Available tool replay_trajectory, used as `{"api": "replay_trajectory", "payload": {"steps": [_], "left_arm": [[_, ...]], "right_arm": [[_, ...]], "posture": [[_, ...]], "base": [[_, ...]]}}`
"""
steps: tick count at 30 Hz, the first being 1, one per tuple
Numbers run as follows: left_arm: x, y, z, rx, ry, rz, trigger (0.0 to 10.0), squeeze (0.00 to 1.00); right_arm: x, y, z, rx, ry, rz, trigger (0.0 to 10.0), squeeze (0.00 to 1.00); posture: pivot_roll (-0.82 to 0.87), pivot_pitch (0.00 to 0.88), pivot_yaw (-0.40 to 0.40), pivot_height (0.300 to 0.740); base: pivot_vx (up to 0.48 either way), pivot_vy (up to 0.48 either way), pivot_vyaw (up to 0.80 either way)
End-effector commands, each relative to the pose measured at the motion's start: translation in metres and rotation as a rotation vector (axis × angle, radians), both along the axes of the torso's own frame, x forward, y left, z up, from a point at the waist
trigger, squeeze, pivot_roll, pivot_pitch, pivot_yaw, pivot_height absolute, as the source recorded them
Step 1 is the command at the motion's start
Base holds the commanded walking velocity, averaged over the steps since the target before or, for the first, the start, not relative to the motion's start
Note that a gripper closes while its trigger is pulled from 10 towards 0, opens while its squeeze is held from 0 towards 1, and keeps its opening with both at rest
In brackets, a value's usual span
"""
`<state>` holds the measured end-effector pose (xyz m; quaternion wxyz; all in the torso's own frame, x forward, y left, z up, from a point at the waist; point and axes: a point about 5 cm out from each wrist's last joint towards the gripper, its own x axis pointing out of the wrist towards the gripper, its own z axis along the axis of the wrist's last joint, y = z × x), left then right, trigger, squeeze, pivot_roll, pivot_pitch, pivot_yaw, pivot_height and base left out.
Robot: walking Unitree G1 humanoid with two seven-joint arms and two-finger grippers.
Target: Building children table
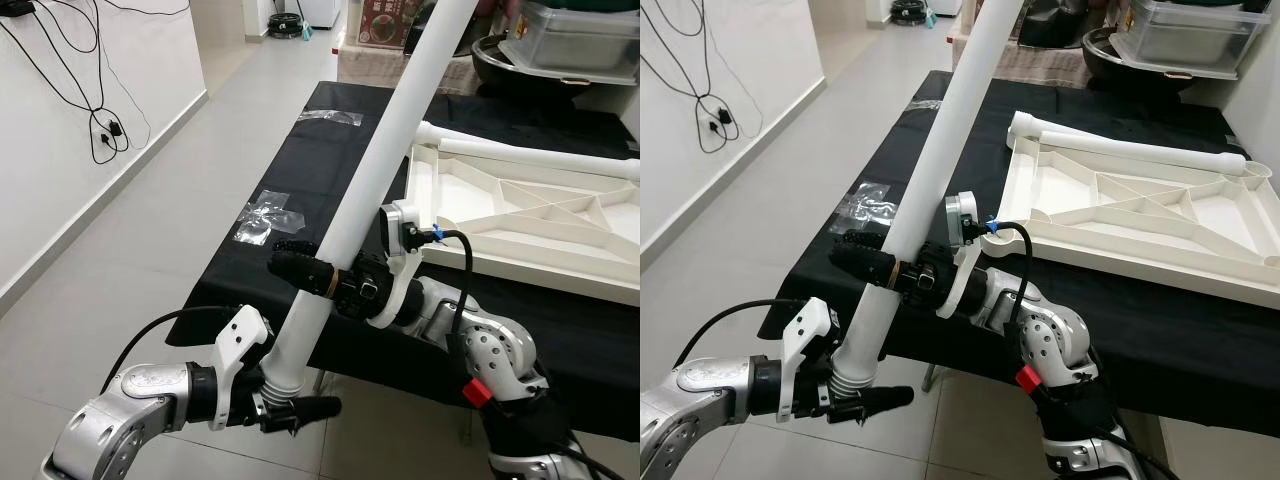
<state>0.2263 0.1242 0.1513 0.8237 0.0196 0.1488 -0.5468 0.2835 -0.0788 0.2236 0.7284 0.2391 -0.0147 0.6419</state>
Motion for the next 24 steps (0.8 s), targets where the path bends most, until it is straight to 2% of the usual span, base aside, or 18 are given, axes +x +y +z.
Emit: {"api": "replay_trajectory", "payload": {"steps": [1, 6, 8, 9, 10, 11, 12, 14, 18, 20, 21, 23, 24], "left_arm": [[-0.002, 0.002, -0.005, 0.014, 0.021, 0.009, 10.0, 1.00], [-0.001, 0.002, -0.005, 0.016, 0.013, 0.027, 10.0, 1.00], [-0.004, 0.004, -0.009, 0.046, 0.009, 0.022, 10.0, 1.00], [-0.004, 0.004, -0.009, 0.046, 0.009, 0.022, 10.0, 1.00], [-0.004, 0.005, -0.010, 0.053, 0.003, 0.033, 10.0, 0.00], [-0.004, 0.005, -0.010, 0.053, 0.003, 0.033, 10.0, 0.00], [-0.004, 0.006, -0.010, 0.053, 0.000, 0.051, 10.0, 0.00], [-0.003, 0.008, -0.012, 0.056, -0.015, 0.093, 10.0, 0.00], [-0.002, 0.009, -0.014, 0.061, -0.021, 0.110, 10.0, 0.00], [0.000, 0.010, -0.014, 0.057, -0.034, 0.134, 10.0, 0.00], [0.003, 0.010, -0.014, 0.049, -0.055, 0.184, 10.0, 0.00], [0.003, 0.010, -0.014, 0.049, -0.055, 0.184, 10.0, 0.00], [0.005, 0.010, -0.013, 0.044, -0.069, 0.221, 10.0, 0.00]], "right_arm": [[-0.001, -0.001, 0.005, 0.004, -0.031, -0.004, 0.0, 0.00], [0.004, -0.005, 0.008, 0.005, -0.043, -0.041, 0.0, 0.00], [0.015, -0.013, 0.012, 0.007, -0.053, -0.113, 0.0, 0.00], [0.015, -0.013, 0.012, 0.007, -0.053, -0.113, 0.0, 0.00], [0.027, -0.022, 0.016, 0.012, -0.058, -0.213, 0.0, 0.00], [0.027, -0.022, 0.016, 0.012, -0.058, -0.213, 0.0, 0.00], [0.039, -0.031, 0.021, 0.025, -0.052, -0.307, 0.0, 0.00], [0.052, -0.044, 0.026, 0.042, -0.052, -0.423, 0.0, 0.00], [0.055, -0.049, 0.028, 0.044, -0.064, -0.460, 0.0, 0.00], [0.059, -0.054, 0.029, 0.036, -0.072, -0.508, 0.0, 0.00], [0.066, -0.059, 0.030, 0.021, -0.072, -0.594, 0.0, 0.00], [0.066, -0.059, 0.030, 0.021, -0.072, -0.594, 0.0, 0.00], [0.070, -0.064, 0.031, 0.011, -0.072, -0.655, 0.0, 0.00]], "posture": [[0.06, 0.086, -0.019, 0.740], [0.06, 0.080, -0.019, 0.740], [0.06, 0.073, -0.019, 0.740], [0.06, 0.073, -0.019, 0.740], [0.06, 0.068, -0.018, 0.740], [0.06, 0.068, -0.018, 0.740], [0.07, 0.062, -0.019, 0.740], [0.07, 0.056, -0.019, 0.740], [0.07, 0.055, -0.017, 0.740], [0.07, 0.049, -0.019, 0.740], [0.07, 0.048, -0.021, 0.740], [0.07, 0.048, -0.021, 0.740], [0.07, 0.049, -0.020, 0.740]], "base": [[0.000, 0.000, 0.00], [0.000, 0.000, 0.00], [0.000, 0.000, 0.00], [0.000, 0.000, 0.00], [0.000, 0.000, 0.00], [0.000, 0.000, 0.00], [0.000, 0.000, 0.00], [0.000, 0.000, 0.00], [0.000, 0.000, 0.00], [0.000, 0.000, 0.00], [0.000, 0.000, 0.00], [0.000, 0.000, 0.00], [0.000, 0.000, 0.00]]}}
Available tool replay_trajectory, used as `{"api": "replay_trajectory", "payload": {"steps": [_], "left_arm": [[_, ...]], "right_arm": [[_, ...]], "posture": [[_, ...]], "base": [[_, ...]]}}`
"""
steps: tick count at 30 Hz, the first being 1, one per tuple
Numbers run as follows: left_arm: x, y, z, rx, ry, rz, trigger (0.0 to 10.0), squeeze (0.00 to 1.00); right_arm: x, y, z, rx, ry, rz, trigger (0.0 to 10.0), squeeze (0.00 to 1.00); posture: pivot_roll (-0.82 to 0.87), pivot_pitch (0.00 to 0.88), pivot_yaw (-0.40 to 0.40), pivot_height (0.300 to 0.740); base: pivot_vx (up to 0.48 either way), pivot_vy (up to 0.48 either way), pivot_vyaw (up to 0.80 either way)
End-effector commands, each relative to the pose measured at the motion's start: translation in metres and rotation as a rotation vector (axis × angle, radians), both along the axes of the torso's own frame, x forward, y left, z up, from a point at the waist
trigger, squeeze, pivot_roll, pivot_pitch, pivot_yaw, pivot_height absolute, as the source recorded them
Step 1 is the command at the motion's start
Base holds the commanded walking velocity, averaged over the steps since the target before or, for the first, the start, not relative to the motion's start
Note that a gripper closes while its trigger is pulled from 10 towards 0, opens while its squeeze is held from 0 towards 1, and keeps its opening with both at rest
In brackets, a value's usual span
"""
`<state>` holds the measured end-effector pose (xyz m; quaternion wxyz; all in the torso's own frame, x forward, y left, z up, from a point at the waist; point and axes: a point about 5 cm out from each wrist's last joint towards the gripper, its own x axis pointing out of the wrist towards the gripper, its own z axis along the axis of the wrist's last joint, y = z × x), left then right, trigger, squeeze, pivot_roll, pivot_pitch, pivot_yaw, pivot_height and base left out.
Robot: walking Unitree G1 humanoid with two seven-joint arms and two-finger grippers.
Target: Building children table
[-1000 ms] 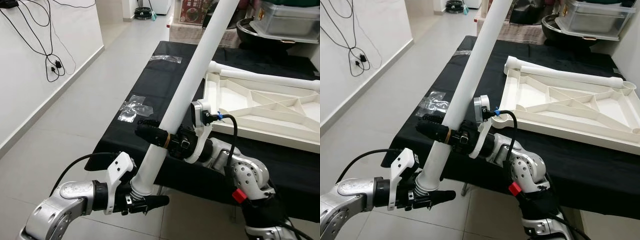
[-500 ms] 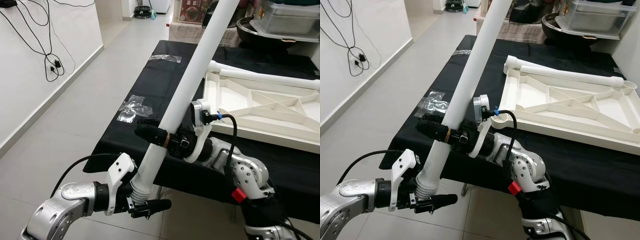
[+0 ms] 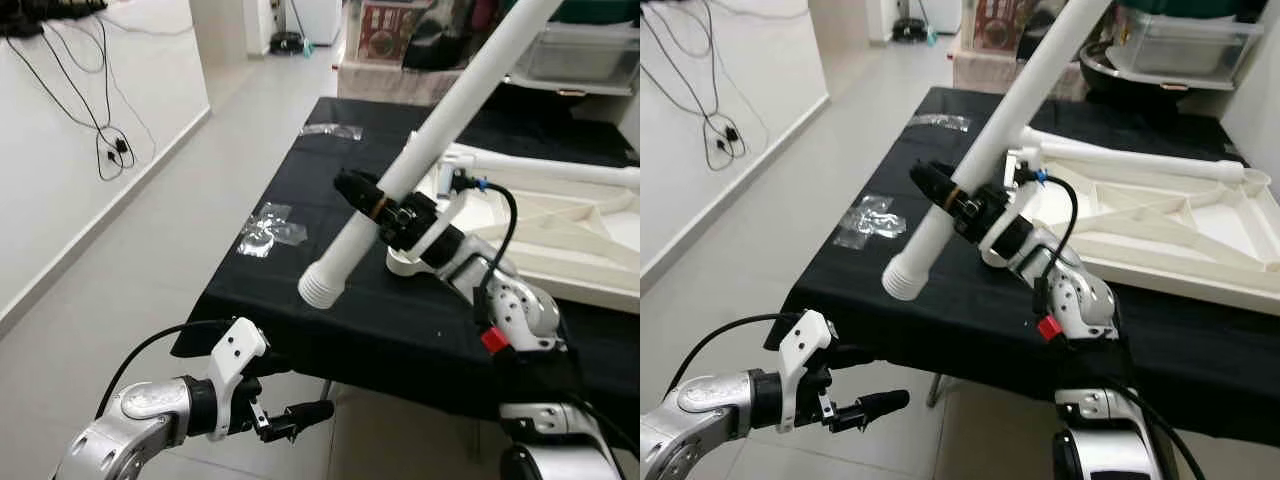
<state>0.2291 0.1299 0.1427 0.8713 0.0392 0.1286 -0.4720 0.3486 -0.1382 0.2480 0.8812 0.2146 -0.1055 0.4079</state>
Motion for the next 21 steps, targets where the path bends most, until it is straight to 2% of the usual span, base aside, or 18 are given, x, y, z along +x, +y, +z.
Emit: {"api": "replay_trajectory", "payload": {"steps": [1, 2, 3, 5, 6, 8, 10, 11, 16, 17, 21], "left_arm": [[0.002, 0.005, -0.005, 0.011, 0.003, 0.053, 10.0, 0.00], [0.006, 0.002, -0.002, -0.011, -0.044, 0.116, 10.0, 0.00], [0.012, -0.001, 0.005, -0.041, -0.113, 0.200, 10.0, 0.00], [0.012, -0.001, 0.005, -0.041, -0.113, 0.200, 10.0, 0.00], [0.021, -0.006, 0.019, -0.055, -0.243, 0.327, 10.0, 0.00], [0.023, -0.007, 0.023, -0.057, -0.276, 0.351, 10.0, 0.00], [0.028, -0.007, 0.028, -0.063, -0.308, 0.392, 10.0, 0.00], [0.036, -0.005, 0.040, -0.063, -0.379, 0.470, 10.0, 0.00], [0.043, -0.004, 0.049, -0.081, -0.418, 0.530, 10.0, 0.00], [0.048, -0.006, 0.054, -0.110, -0.438, 0.570, 10.0, 0.00], [0.051, -0.009, 0.059, -0.131, -0.463, 0.593, 10.0, 0.00]], "right_arm": [[0.005, -0.004, 0.007, -0.009, -0.021, -0.066, 0.0, 0.00], [0.010, -0.009, 0.007, -0.032, -0.026, -0.161, 10.0, 0.00], [0.013, -0.012, 0.006, -0.067, -0.035, -0.269, 10.0, 0.00], [0.013, -0.012, 0.006, -0.067, -0.035, -0.269, 10.0, 0.00], [0.015, -0.014, 0.005, -0.089, -0.055, -0.400, 10.0, 0.00], [0.016, -0.015, 0.005, -0.091, -0.061, -0.431, 10.0, 0.00], [0.016, -0.015, 0.007, -0.093, -0.070, -0.459, 10.0, 0.00], [0.016, -0.013, 0.010, -0.110, -0.098, -0.492, 10.0, 0.00], [0.017, -0.013, 0.013, -0.118, -0.110, -0.530, 10.0, 0.00], [0.019, -0.014, 0.016, -0.107, -0.123, -0.586, 10.0, 0.00], [0.021, -0.012, 0.016, -0.103, -0.120, -0.603, 10.0, 0.00]], "posture": [[0.07, 0.049, -0.020, 0.740], [0.07, 0.050, -0.021, 0.740], [0.07, 0.056, -0.022, 0.740], [0.07, 0.056, -0.022, 0.740], [0.07, 0.059, -0.022, 0.740], [0.07, 0.059, -0.022, 0.740], [0.07, 0.058, -0.021, 0.740], [0.07, 0.061, -0.025, 0.740], [0.07, 0.060, -0.024, 0.740], [0.07, 0.059, -0.029, 0.740], [0.07, 0.059, -0.027, 0.740]], "base": [[0.000, 0.000, 0.00], [0.000, 0.000, 0.00], [0.000, 0.000, 0.00], [0.000, 0.000, 0.00], [0.000, 0.000, 0.00], [0.000, 0.000, 0.00], [0.000, 0.000, -0.79], [0.000, 0.000, -0.78], [0.000, 0.000, -0.78], [0.000, 0.000, 0.00], [0.000, 0.000, 0.00]]}}
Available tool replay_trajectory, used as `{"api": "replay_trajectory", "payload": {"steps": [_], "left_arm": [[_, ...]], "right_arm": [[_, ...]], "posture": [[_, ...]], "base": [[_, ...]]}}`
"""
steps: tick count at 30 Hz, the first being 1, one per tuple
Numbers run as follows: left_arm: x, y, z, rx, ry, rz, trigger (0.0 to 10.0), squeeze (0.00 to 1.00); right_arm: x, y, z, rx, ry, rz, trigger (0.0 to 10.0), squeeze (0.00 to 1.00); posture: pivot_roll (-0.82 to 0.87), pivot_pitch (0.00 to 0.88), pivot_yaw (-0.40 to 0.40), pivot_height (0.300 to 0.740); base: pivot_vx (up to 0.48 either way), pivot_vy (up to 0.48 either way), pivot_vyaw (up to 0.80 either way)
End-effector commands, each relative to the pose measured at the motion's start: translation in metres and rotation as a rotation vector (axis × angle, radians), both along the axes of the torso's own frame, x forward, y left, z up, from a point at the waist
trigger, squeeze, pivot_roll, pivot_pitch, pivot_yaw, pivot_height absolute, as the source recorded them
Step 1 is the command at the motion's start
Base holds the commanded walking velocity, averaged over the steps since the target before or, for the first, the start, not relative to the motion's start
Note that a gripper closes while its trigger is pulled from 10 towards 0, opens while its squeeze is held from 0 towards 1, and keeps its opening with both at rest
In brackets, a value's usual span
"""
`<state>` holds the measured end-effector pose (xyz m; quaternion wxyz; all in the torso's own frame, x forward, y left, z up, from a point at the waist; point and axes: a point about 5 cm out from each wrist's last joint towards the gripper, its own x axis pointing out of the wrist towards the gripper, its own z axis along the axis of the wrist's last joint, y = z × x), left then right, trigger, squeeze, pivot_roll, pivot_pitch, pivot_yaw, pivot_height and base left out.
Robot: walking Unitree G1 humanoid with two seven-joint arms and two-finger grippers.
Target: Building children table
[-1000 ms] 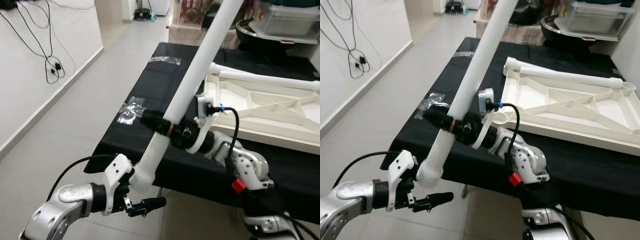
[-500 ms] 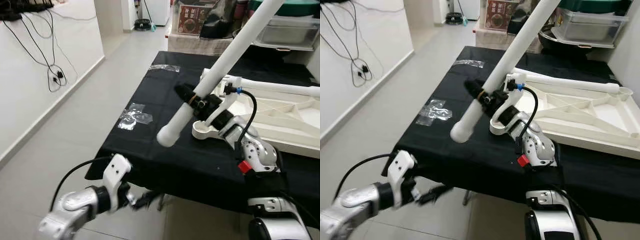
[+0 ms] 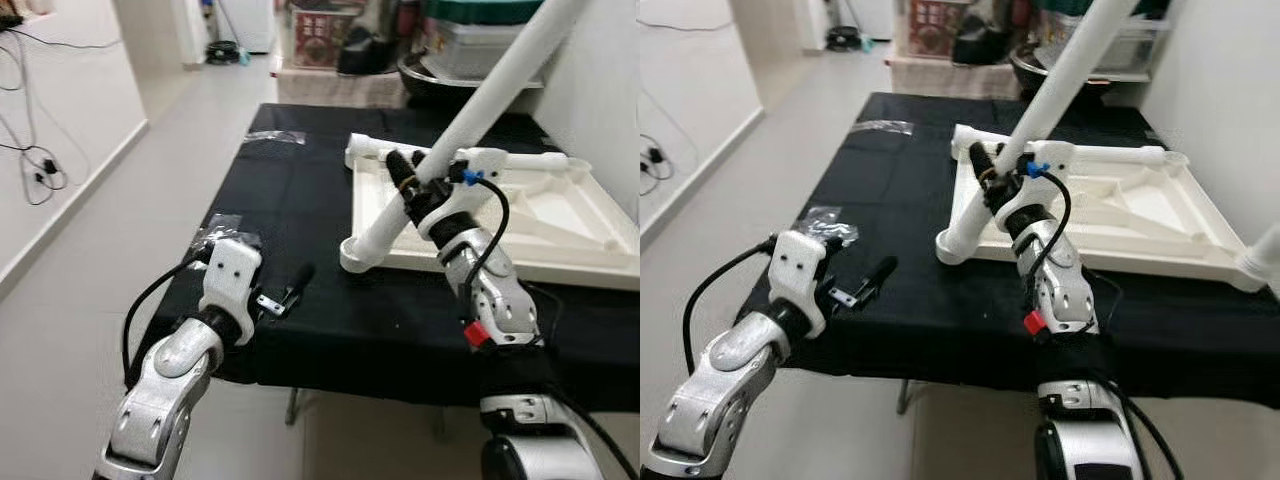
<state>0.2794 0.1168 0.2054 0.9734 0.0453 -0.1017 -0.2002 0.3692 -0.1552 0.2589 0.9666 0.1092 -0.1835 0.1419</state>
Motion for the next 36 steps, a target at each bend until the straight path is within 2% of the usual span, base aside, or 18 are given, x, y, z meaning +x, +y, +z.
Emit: {"api": "replay_trajectory", "payload": {"steps": [1, 15, 18, 21, 36], "left_arm": [[0.001, 0.004, -0.004, 0.012, 0.004, 0.036, 10.0, 0.00], [0.006, 0.001, -0.002, 0.031, -0.034, 0.060, 10.0, 0.00], [0.006, 0.001, -0.005, 0.031, -0.021, 0.063, 10.0, 0.00], [0.006, 0.000, -0.006, 0.029, -0.020, 0.053, 10.0, 0.00], [0.003, -0.002, -0.012, 0.003, 0.004, 0.059, 10.0, 0.00]], "right_arm": [[0.000, 0.005, 0.005, -0.010, -0.030, -0.002, 10.0, 0.00], [0.003, 0.008, 0.009, -0.010, -0.052, -0.016, 10.0, 0.00], [0.003, 0.015, 0.005, -0.018, -0.039, 0.036, 10.0, 0.00], [0.002, 0.016, 0.004, -0.014, -0.035, 0.038, 10.0, 0.00], [-0.003, 0.019, 0.011, -0.013, -0.073, 0.061, 10.0, 0.00]], "posture": [[0.07, 0.059, -0.027, 0.740], [0.07, 0.063, -0.031, 0.740], [0.07, 0.061, -0.032, 0.740], [0.07, 0.061, -0.033, 0.740], [0.07, 0.054, -0.032, 0.740]], "base": [[0.000, 0.000, 0.00], [0.254, 0.000, 0.00], [0.336, 0.000, 0.00], [0.337, 0.000, 0.00], [0.000, 0.000, 0.00]]}}
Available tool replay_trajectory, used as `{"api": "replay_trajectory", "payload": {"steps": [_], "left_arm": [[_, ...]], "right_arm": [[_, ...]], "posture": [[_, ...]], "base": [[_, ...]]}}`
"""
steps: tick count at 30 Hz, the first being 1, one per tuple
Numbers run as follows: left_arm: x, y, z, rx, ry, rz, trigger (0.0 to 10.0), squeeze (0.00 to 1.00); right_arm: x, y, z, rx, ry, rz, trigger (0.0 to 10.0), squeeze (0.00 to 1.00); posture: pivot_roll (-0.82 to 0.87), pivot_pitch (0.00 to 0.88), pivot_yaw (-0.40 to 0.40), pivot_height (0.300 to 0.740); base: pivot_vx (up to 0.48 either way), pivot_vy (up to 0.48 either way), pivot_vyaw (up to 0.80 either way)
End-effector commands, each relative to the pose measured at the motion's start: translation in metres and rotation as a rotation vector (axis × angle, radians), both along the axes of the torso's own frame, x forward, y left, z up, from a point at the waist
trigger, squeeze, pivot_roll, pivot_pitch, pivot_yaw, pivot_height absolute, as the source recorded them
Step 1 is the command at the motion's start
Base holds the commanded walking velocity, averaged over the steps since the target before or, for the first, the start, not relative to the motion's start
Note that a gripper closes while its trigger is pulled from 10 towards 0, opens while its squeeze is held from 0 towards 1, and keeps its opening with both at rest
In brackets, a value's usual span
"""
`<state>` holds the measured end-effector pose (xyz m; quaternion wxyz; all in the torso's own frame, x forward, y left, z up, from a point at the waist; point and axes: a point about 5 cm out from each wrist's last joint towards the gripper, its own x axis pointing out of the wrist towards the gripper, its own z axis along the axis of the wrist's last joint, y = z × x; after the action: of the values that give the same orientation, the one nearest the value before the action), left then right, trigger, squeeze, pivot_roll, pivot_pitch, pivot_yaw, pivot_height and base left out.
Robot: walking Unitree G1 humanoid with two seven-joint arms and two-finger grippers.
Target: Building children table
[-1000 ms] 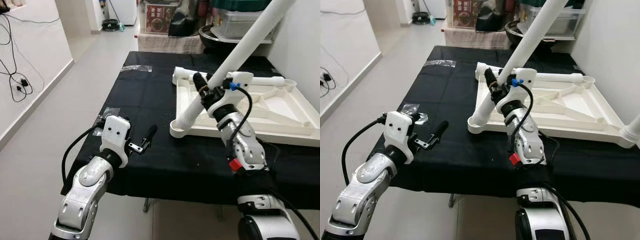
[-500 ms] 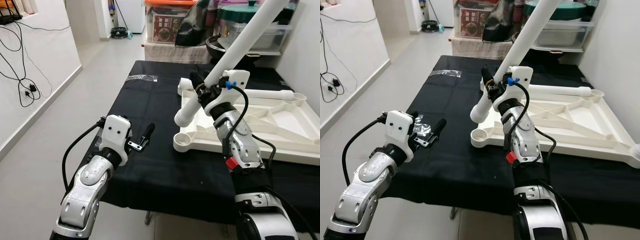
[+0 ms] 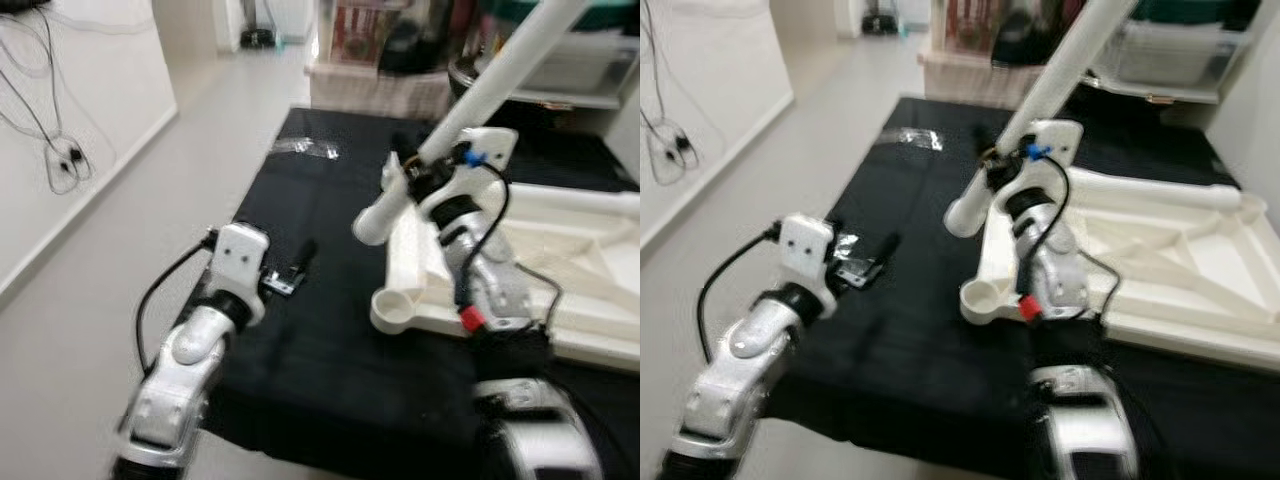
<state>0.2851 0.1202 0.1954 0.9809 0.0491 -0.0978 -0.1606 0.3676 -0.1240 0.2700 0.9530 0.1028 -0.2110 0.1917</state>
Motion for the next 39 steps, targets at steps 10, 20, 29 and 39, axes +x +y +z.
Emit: {"api": "replay_trajectory", "payload": {"steps": [10, 20, 29, 39], "left_arm": [[-0.028, -0.017, -0.027, 0.013, 0.081, -0.113, 10.0, 0.00], [-0.074, -0.045, -0.051, -0.042, 0.204, -0.286, 10.0, 0.00], [-0.091, -0.048, -0.051, -0.058, 0.223, -0.281, 10.0, 0.00], [-0.104, -0.047, -0.050, -0.049, 0.240, -0.282, 10.0, 0.00]], "right_arm": [[-0.003, -0.015, 0.000, -0.077, 0.001, 0.086, 10.0, 0.00], [0.009, -0.022, -0.004, -0.293, 0.025, 0.394, 10.0, 0.00], [0.014, -0.028, -0.007, -0.447, 0.089, 0.641, 10.0, 0.00], [0.017, -0.043, 0.000, -0.494, 0.105, 0.702, 10.0, 0.00]], "posture": [[0.07, 0.056, -0.033, 0.740], [0.09, 0.069, -0.055, 0.740], [0.10, 0.091, -0.061, 0.740], [0.11, 0.111, -0.054, 0.740]], "base": [[0.000, 0.000, 0.00], [0.000, 0.000, 0.00], [0.000, 0.000, 0.00], [0.000, 0.000, 0.00]]}}
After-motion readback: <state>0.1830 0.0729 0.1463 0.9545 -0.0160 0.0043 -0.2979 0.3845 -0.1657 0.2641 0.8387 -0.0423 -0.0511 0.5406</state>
